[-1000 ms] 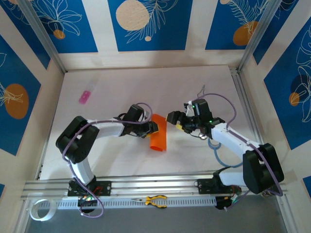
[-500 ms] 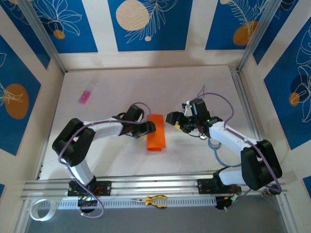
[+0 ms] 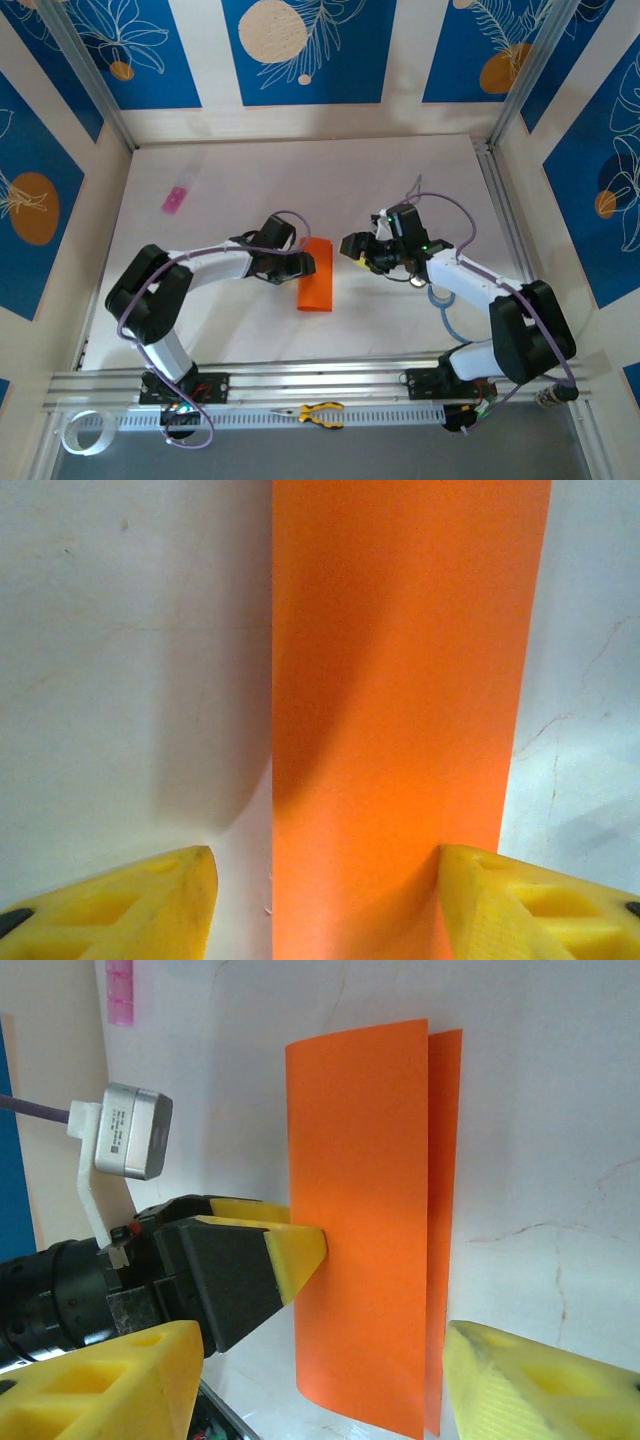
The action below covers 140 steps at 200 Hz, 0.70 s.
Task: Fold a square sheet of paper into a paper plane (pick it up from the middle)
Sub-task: First fold the square sheet of paper in half at the center of the table.
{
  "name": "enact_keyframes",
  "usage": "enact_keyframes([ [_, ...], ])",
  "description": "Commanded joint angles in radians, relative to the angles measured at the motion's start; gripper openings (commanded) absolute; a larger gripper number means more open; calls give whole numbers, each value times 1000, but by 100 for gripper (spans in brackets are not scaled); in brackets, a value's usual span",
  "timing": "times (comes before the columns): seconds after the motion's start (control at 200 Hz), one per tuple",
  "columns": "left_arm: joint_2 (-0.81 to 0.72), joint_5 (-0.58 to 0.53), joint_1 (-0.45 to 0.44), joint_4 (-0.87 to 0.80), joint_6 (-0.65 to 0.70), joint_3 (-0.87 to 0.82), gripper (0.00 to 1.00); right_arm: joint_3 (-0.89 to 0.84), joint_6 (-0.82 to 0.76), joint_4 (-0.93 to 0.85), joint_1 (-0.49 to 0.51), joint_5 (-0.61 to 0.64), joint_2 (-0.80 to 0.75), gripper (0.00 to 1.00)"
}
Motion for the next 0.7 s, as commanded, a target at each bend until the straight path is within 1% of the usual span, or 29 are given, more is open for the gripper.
enact_keyframes([
  [0.0,34,-12,-1,-37,43,35,61,-11,23,22,19,-19,19,65],
  [0.1,54,-27,-1,-79,71,53,62,-15,27,29,24,-12,22,65],
  [0.39,97,-26,-2,-118,120,81,63,-17,23,16,27,2,28,65],
  [0.695,142,-44,-10,-195,184,129,64,-20,22,11,27,13,28,65],
])
